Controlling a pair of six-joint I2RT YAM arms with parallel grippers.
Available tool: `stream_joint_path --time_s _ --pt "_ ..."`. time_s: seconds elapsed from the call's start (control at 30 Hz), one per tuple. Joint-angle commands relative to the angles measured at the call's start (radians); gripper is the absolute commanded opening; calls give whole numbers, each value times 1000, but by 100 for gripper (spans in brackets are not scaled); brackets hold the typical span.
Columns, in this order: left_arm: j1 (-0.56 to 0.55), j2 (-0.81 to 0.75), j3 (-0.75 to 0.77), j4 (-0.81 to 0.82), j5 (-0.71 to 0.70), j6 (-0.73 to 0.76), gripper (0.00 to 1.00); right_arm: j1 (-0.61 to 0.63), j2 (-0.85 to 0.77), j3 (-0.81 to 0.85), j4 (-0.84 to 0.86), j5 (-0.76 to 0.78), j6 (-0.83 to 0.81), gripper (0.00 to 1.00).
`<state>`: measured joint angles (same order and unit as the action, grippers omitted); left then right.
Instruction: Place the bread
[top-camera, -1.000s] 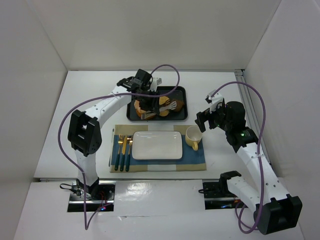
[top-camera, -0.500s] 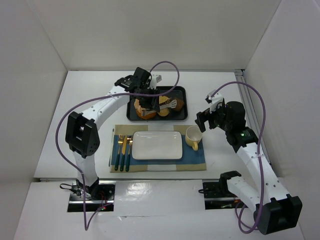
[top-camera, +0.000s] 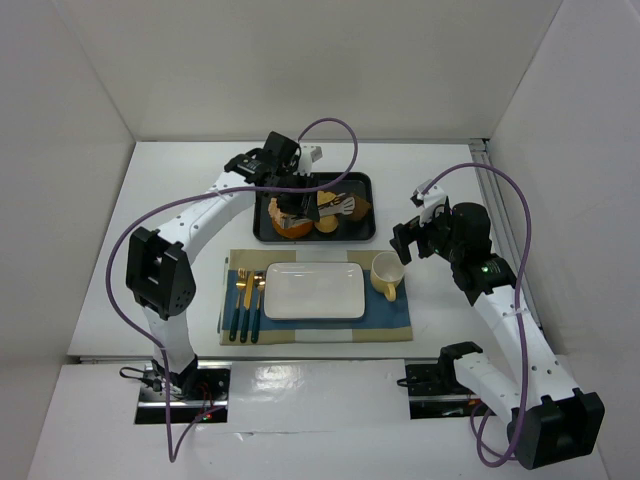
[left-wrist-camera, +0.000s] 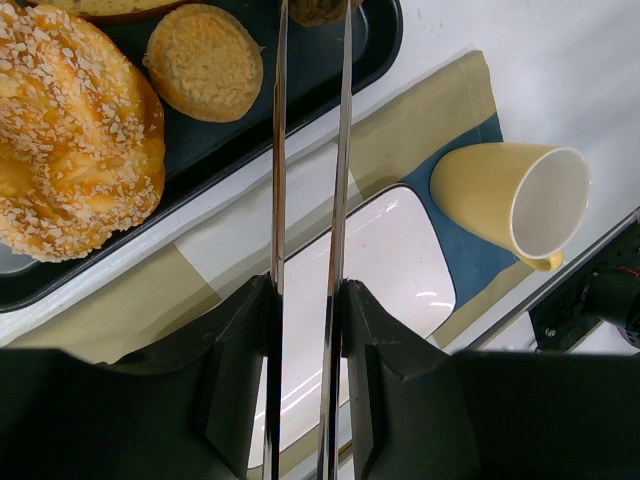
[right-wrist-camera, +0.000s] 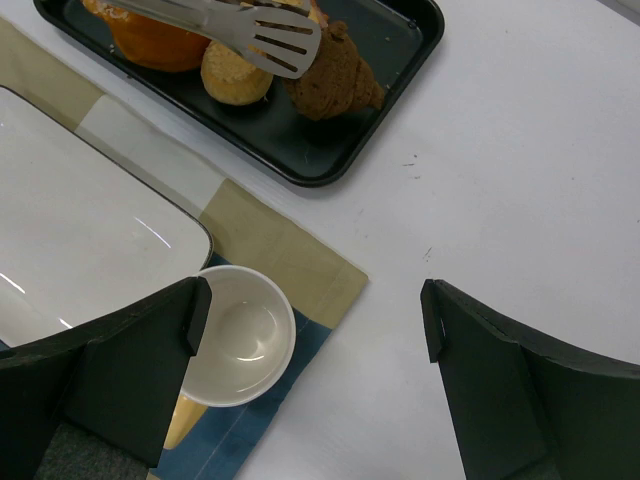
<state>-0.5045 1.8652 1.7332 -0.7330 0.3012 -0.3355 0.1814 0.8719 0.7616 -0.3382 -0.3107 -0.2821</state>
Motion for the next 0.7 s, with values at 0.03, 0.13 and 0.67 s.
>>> stream_joint_path --time_s 0.03,0.13,0.67 --pt "1 -70 22 21 26 29 0 7 -22 12 -4 4 -8 100" --pt "1 -81 22 12 15 29 0 7 -22 12 -4 4 -8 100" --pt "-35 -448 -288 -8 -34 29 0 7 -22 12 5 4 -8 100"
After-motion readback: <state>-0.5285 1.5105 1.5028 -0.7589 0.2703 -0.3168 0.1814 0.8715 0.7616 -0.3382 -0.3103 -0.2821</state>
